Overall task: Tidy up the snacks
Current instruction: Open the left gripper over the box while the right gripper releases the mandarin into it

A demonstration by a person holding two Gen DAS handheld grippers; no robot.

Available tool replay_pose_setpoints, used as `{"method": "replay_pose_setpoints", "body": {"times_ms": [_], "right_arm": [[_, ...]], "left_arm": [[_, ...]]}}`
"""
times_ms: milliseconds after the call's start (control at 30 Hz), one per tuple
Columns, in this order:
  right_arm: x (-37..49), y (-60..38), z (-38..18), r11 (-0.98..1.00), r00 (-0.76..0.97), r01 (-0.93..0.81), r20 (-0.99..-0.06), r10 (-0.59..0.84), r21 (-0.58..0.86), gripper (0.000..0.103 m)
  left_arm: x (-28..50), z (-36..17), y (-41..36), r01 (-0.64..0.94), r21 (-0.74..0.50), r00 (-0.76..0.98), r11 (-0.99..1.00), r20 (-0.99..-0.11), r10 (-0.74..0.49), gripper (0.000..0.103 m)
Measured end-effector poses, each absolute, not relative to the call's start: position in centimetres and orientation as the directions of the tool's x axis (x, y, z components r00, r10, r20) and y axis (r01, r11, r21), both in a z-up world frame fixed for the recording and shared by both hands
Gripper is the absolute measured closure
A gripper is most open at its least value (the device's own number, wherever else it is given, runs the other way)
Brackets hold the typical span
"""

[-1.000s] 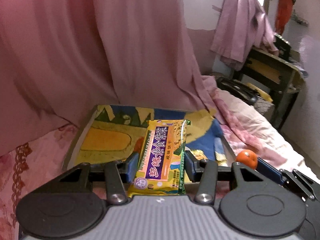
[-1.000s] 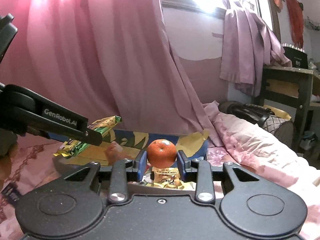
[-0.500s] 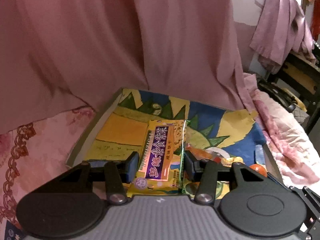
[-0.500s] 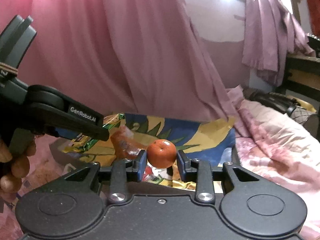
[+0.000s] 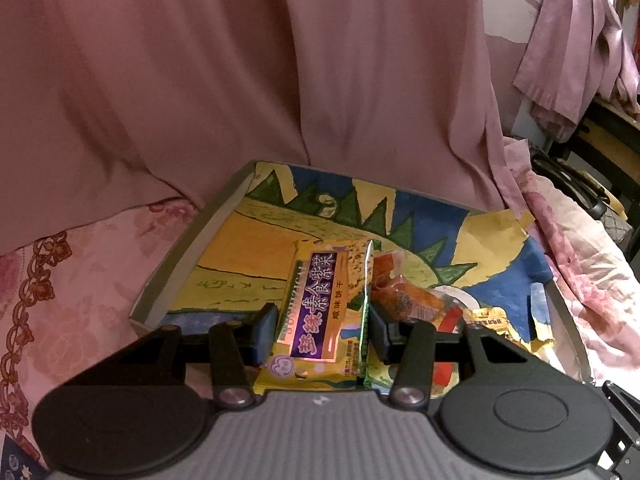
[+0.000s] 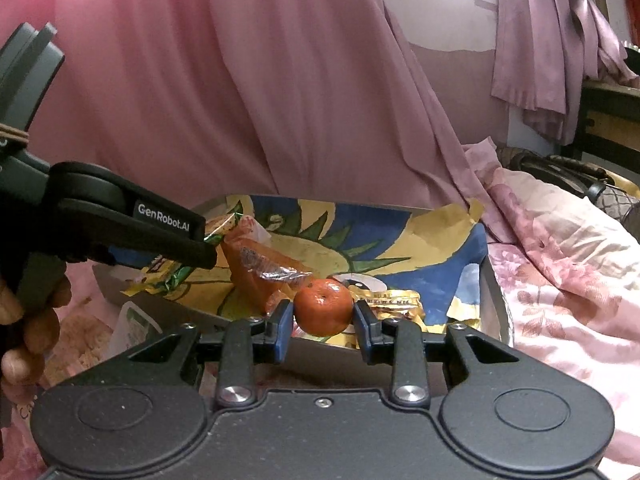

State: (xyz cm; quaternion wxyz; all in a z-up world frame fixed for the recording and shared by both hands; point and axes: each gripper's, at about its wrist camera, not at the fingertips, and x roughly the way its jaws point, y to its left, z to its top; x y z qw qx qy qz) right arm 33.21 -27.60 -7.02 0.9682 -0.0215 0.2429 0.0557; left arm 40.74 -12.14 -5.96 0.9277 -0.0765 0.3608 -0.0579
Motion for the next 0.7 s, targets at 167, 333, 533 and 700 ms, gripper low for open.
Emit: {"method": "replay_pose_setpoints", "body": {"times_ms": [167,333,533,700], "right_arm": [[33.3,-27.6,-7.0,0.993,0.876,-0.114,-0.473,0.094,-0.015,0.068],[33.2,-27.6,-7.0,0.994,0.878,-0.109,-0.47,0.09,-0.013,0.064],[32.8,-27.6,-6.6,0.995,0.889,-0.099,-0.451,0.083,-0.012,0.045],[31.8,-27.9,-5.5,0.997,0.907,-0.078,-0.416,0.07,-0.002,0.028]], "left_arm": [[40.6,-6.0,-12.2,0.052,-0.165,0.73,0.985,-0.667,-0.15,0.05],[40.5,-5.9,-12.1,0.051,-0.156,0.721,0.986,-0.678,-0.145,0.042],[39.8,-5.0,-12.0,0.063,-0.151,0.736,0.987,-0.66,-0.148,0.019],[38.6,-3.4,-11.4,0.051,-0.146,0.761,0.988,-0.635,-0.133,0.008]]}}
